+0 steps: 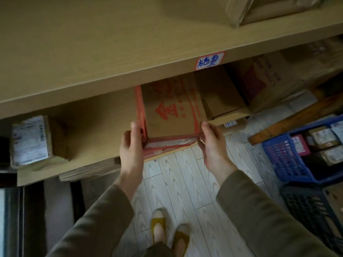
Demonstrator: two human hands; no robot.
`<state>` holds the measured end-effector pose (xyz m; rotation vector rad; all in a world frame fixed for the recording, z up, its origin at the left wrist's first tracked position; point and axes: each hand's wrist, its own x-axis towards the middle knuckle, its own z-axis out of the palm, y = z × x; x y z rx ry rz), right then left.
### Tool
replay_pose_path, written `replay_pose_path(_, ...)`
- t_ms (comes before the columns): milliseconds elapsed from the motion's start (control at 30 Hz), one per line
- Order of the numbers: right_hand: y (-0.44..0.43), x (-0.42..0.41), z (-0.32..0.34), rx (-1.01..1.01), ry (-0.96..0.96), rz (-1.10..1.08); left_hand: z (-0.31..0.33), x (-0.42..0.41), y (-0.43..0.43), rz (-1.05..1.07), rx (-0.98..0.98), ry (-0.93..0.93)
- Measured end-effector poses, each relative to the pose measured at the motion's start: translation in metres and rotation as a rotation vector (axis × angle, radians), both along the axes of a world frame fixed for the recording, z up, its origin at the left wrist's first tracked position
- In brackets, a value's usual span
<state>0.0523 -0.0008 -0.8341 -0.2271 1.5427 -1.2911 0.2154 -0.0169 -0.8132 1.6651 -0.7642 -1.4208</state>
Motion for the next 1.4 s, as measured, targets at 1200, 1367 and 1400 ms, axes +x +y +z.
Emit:
replay_pose_path(1200, 0.040, -0.015, -0.006, 0.179, -0.486, 0.019, 0.006, 0.020, 0.038, 0.012, 0.098, -0.043)
replay_pose_path(1367, 0.042, -0.008, -0.008, 0.159, -0.385, 0.121, 0.007, 0.019, 0.039, 0.132, 0.096, 0.147)
replay_pose_path(1400, 0.042, -0.007, -0.009, 0.161, -0.379, 0.118, 0.007, 0.020, 0.039, 0.136, 0.098, 0.155)
